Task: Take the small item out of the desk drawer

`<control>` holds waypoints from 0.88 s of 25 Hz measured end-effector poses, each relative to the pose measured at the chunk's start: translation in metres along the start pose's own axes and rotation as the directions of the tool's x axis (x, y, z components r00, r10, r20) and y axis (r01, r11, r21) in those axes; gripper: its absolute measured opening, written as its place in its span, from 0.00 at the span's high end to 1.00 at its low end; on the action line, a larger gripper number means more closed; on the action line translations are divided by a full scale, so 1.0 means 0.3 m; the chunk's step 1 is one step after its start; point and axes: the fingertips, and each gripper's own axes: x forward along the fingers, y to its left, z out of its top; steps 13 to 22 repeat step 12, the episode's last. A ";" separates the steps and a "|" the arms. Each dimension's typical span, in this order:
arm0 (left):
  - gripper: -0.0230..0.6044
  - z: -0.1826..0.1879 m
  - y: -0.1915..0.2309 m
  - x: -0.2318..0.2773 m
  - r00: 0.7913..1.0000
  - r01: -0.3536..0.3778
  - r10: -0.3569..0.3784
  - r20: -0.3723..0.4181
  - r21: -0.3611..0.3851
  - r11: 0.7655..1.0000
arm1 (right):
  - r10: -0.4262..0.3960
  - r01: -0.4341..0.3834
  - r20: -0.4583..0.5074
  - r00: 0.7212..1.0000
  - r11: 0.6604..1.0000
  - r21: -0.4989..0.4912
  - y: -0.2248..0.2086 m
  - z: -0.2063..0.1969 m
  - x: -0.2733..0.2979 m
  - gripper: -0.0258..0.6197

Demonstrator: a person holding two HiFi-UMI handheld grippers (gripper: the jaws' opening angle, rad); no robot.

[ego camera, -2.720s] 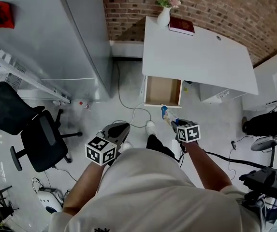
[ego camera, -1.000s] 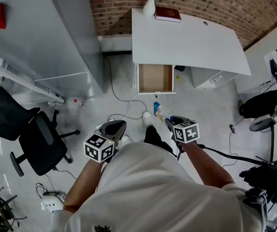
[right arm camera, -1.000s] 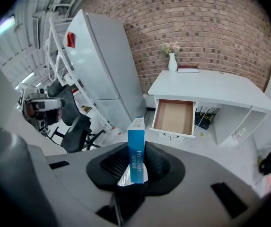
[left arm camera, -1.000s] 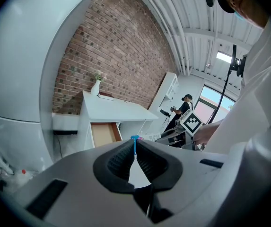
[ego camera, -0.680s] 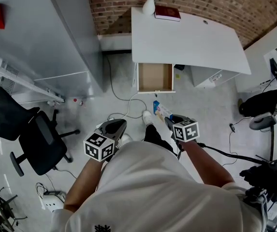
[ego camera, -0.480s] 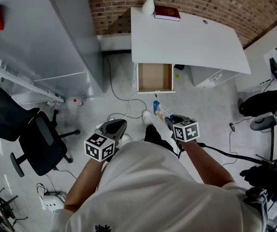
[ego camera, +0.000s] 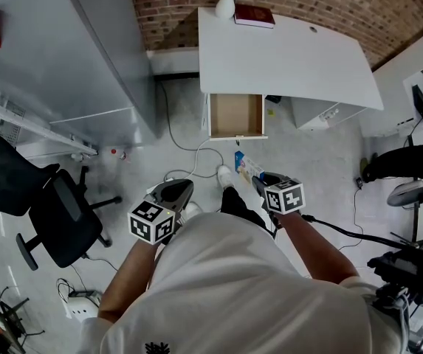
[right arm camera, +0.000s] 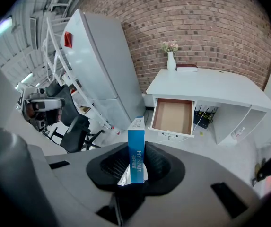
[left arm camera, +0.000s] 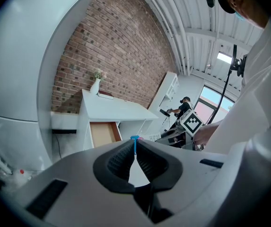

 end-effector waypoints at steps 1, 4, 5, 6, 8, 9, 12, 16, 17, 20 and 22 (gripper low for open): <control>0.92 0.001 0.002 0.002 1.000 0.001 -0.001 -0.001 0.000 1.000 | 0.000 0.000 -0.001 1.000 1.000 0.001 -0.001 0.000 0.002 0.79; 0.92 0.005 0.009 0.013 1.000 0.003 -0.003 -0.003 0.001 1.000 | 0.001 -0.001 -0.002 1.000 1.000 0.003 -0.008 0.004 0.010 0.79; 0.92 0.006 0.012 0.017 1.000 0.003 -0.003 -0.004 0.001 1.000 | 0.001 -0.001 -0.003 1.000 1.000 0.003 -0.011 0.005 0.012 0.79; 0.92 0.006 0.013 0.021 1.000 0.003 -0.003 -0.005 0.001 1.000 | 0.001 -0.001 -0.004 1.000 1.000 0.004 -0.014 0.005 0.014 0.79; 0.92 0.009 0.015 0.031 1.000 0.002 -0.002 -0.007 0.001 1.000 | 0.001 -0.001 -0.006 1.000 1.000 0.004 -0.026 0.008 0.017 0.79; 0.92 0.012 0.016 0.038 1.000 0.003 -0.003 -0.008 0.000 1.000 | 0.000 0.000 -0.007 1.000 1.000 0.004 -0.034 0.012 0.018 0.79; 0.92 0.024 0.018 0.057 1.000 0.007 -0.007 -0.010 0.000 1.000 | -0.002 0.002 -0.010 1.000 1.000 0.004 -0.055 0.024 0.022 0.79; 0.92 0.024 0.018 0.057 1.000 0.007 -0.007 -0.010 0.000 1.000 | -0.002 0.002 -0.010 1.000 1.000 0.004 -0.055 0.024 0.022 0.79; 0.92 0.024 0.018 0.057 1.000 0.007 -0.007 -0.010 0.000 1.000 | -0.002 0.002 -0.010 1.000 1.000 0.004 -0.055 0.024 0.022 0.79; 0.92 0.024 0.018 0.057 1.000 0.007 -0.007 -0.010 0.000 1.000 | -0.002 0.002 -0.010 1.000 1.000 0.004 -0.055 0.024 0.022 0.79; 0.92 0.024 0.018 0.057 1.000 0.007 -0.007 -0.010 0.000 1.000 | -0.002 0.002 -0.010 1.000 1.000 0.004 -0.055 0.024 0.022 0.79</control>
